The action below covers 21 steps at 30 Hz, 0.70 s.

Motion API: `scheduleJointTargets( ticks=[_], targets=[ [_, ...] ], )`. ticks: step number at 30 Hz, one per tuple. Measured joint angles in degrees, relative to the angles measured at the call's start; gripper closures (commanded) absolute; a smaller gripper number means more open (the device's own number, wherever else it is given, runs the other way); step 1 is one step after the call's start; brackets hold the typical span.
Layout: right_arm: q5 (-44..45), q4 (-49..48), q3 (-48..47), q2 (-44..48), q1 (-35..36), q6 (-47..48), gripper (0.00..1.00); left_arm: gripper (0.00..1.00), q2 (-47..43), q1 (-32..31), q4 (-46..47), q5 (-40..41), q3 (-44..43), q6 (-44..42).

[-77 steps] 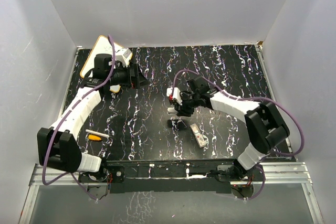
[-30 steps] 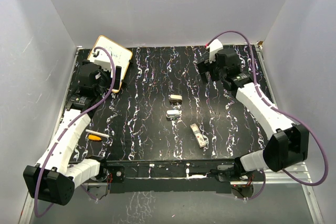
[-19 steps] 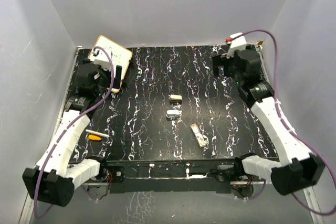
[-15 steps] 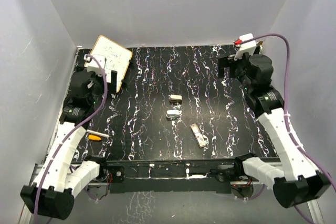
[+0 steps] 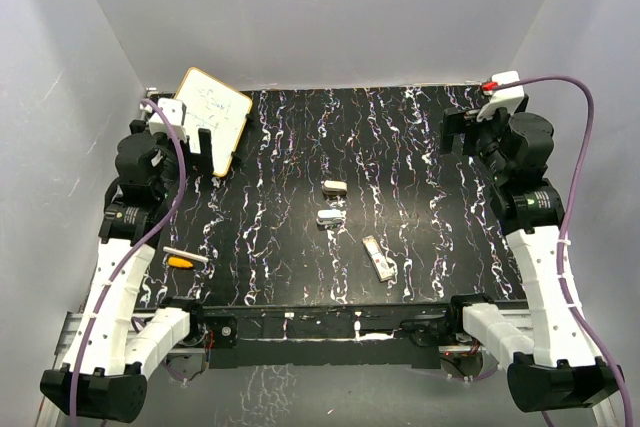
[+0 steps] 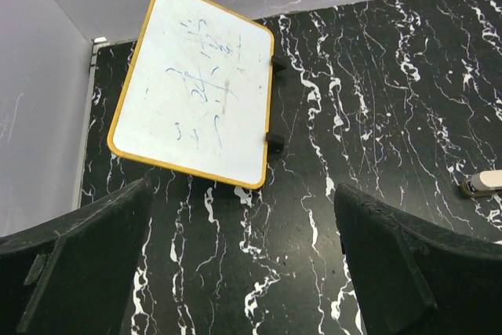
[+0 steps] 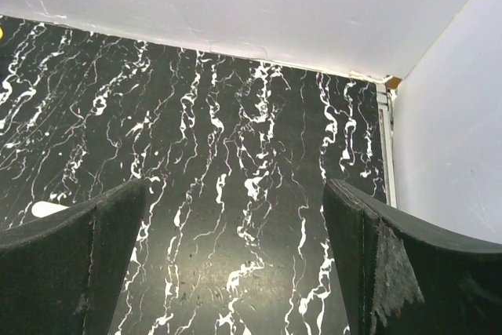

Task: Load the staples into the stapler

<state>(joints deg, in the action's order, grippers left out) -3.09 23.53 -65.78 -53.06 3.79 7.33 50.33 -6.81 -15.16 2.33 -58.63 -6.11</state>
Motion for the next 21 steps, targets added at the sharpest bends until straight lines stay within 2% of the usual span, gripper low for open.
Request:
scheduleJointTargets(
  ticks=[10,21],
  targets=[
    [-1.0,2.7,0.0,2.1,-2.0,-0.2,0.01,0.03,-0.5,0.9,-3.3,3.2,-1.7,0.6],
    [-1.9,5.8,0.0,2.1,-2.1,0.1,0.01,0.03,-0.8,1.1,-5.1,2.7,-1.7,0.8]
  ],
)
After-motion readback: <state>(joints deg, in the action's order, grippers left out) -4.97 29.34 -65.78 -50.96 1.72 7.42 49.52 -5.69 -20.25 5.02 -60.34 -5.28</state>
